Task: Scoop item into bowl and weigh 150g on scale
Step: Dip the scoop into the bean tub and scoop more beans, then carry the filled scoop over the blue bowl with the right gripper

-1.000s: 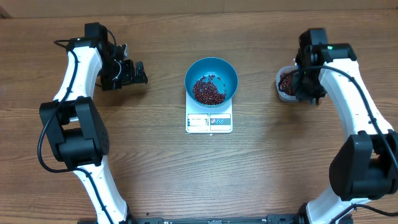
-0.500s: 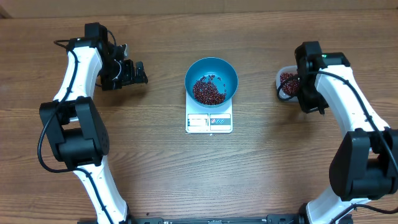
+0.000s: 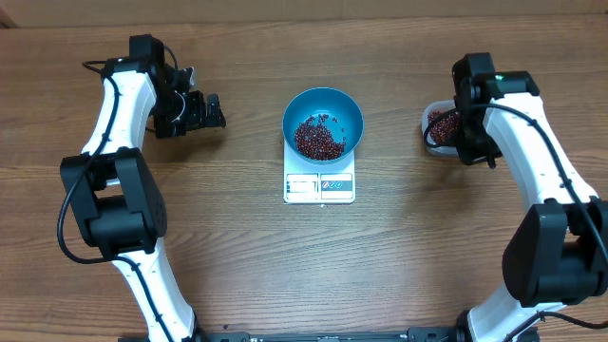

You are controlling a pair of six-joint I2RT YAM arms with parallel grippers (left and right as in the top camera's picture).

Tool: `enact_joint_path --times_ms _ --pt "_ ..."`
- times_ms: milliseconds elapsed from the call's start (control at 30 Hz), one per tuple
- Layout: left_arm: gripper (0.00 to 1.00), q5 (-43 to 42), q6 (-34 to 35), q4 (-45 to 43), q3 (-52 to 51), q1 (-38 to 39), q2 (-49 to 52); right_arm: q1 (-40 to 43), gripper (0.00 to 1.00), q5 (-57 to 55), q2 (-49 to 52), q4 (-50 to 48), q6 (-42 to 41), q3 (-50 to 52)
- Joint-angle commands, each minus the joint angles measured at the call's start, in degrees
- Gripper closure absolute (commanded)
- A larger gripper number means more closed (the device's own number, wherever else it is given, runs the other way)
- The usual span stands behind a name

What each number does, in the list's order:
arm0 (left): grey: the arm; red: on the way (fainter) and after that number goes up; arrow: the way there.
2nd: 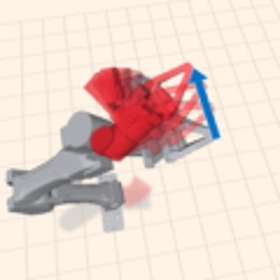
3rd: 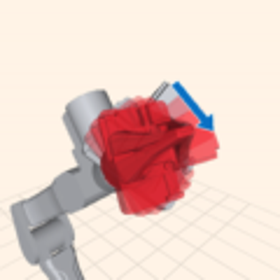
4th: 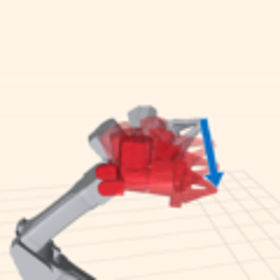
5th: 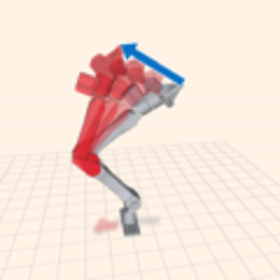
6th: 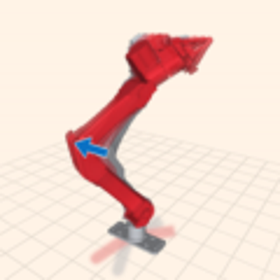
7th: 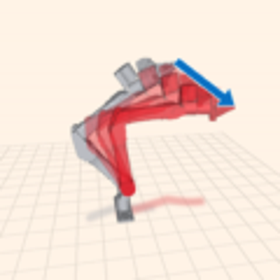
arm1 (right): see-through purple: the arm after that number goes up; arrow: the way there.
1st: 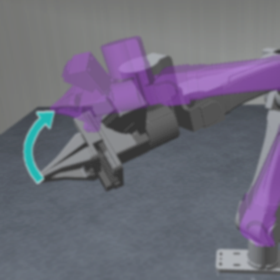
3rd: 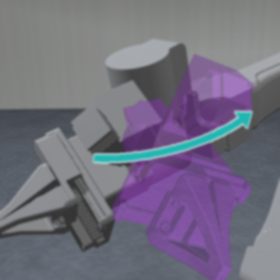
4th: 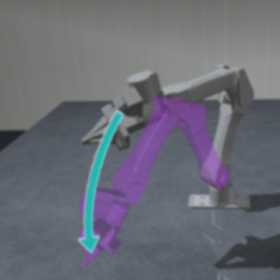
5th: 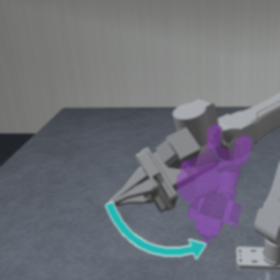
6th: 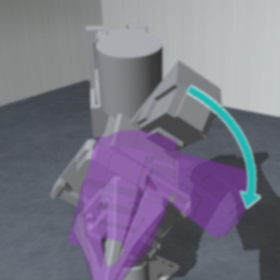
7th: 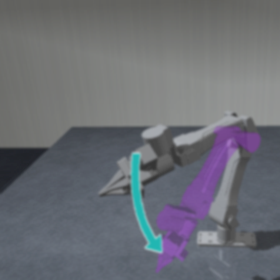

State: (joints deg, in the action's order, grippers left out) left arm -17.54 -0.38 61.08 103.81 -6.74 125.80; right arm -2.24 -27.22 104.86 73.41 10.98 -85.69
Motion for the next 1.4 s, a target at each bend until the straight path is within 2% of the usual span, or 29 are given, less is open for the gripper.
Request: enact_joint_path --times_ms 0,167,300,467,633,967,1267,1367 --pt "0.01 0.13 -0.87 -0.04 0.44 0.39 0.48 0.72 0.96 0.28 -1.22 -0.61 1.25 1.09" --pt "0.00 0.13 -0.90 -0.04 0.44 0.39 0.48 0.72 0.96 3.41 -1.22 -2.84 1.53 1.11" --pt "0.00 0.13 -0.90 -0.04 0.44 0.39 0.48 0.72 0.96 -2.75 -1.14 -3.80 1.53 2.32" --pt "0.00 0.13 -0.87 -0.04 0.44 0.39 0.48 0.70 0.96 -2.10 -1.11 -5.81 1.60 5.40" --pt "0.00 0.13 -0.90 -0.04 0.44 0.39 0.48 0.55 0.96 6.71 -1.11 -6.51 5.86 5.97" --pt "0.00 0.15 -0.90 -0.04 0.44 0.39 0.48 0.37 0.96 18.53 -1.11 -7.39 6.27 5.97" --pt "0.01 0.13 -0.90 -0.04 0.44 0.39 0.48 0.37 0.96 31.34 -1.11 -6.23 5.16 5.97" --pt "0.00 0.13 -0.90 -0.04 0.44 0.39 0.48 0.55 0.96 31.36 -1.11 -5.14 0.72 5.97"
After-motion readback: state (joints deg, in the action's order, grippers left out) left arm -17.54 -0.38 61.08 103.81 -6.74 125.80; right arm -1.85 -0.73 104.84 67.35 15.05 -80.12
